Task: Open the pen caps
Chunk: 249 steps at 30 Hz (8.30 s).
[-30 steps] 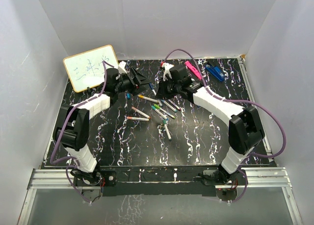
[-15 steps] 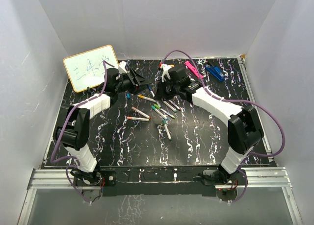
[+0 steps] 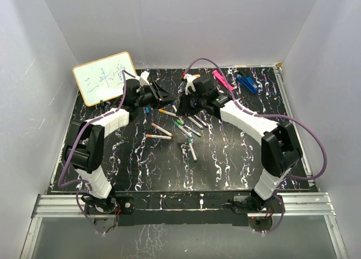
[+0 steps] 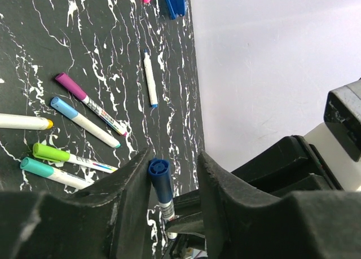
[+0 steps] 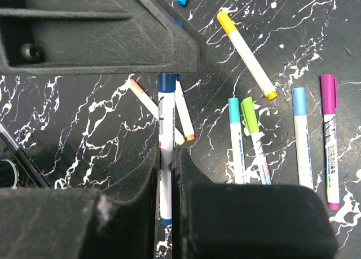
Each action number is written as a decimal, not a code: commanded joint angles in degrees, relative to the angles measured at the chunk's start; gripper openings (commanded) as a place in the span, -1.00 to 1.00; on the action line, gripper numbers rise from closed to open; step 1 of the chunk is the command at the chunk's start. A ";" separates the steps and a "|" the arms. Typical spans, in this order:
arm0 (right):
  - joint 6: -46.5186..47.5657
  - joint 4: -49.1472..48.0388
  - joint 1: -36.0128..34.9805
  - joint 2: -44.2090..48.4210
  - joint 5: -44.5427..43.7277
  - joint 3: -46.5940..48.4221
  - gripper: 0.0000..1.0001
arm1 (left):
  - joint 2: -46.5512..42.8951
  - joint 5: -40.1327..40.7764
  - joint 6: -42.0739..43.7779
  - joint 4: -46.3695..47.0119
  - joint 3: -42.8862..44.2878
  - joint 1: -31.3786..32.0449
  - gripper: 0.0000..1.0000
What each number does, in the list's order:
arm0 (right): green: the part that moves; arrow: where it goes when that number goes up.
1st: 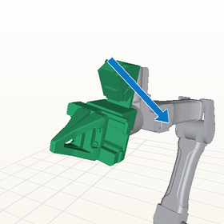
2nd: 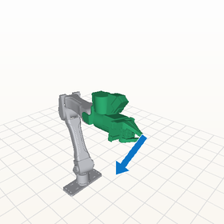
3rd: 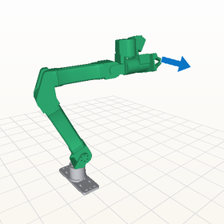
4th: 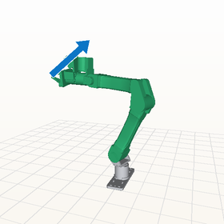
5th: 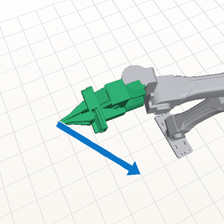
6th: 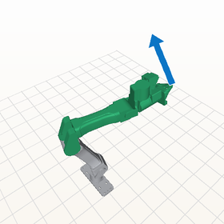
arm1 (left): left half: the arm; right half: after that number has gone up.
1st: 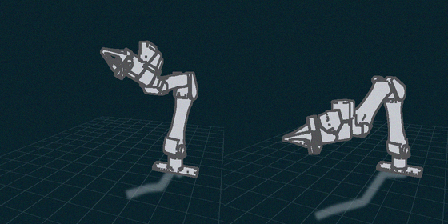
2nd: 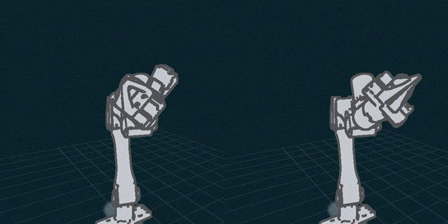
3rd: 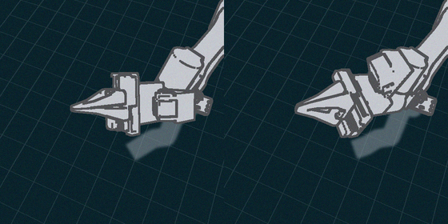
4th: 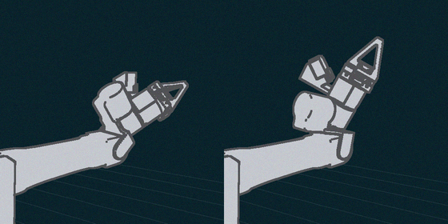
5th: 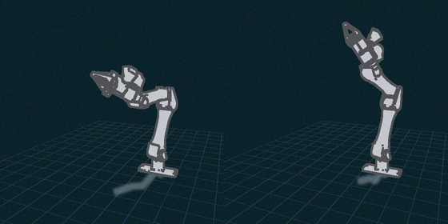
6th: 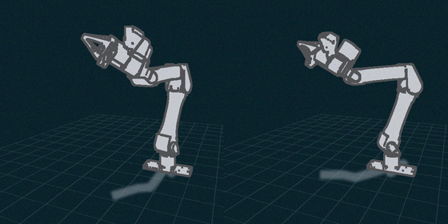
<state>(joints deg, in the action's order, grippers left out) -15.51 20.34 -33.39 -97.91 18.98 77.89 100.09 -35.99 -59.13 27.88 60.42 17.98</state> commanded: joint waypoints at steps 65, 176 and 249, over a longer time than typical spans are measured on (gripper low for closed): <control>-3.41 3.78 -0.12 14.66 -8.28 -14.29 -1.00 | 5.79 10.18 6.55 -15.05 16.77 -8.95 -1.00; 7.31 3.18 16.10 -17.24 -23.95 11.72 -0.11 | -2.42 34.12 33.14 -53.48 20.65 -9.40 0.23; 15.51 5.92 5.54 -22.74 -20.08 8.61 -0.39 | -12.56 19.38 28.30 -35.81 8.56 -9.99 0.97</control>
<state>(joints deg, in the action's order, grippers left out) -0.12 26.74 -27.73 -119.00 -1.10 85.45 90.65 -16.34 -30.70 -8.16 69.52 8.36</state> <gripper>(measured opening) 0.353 0.984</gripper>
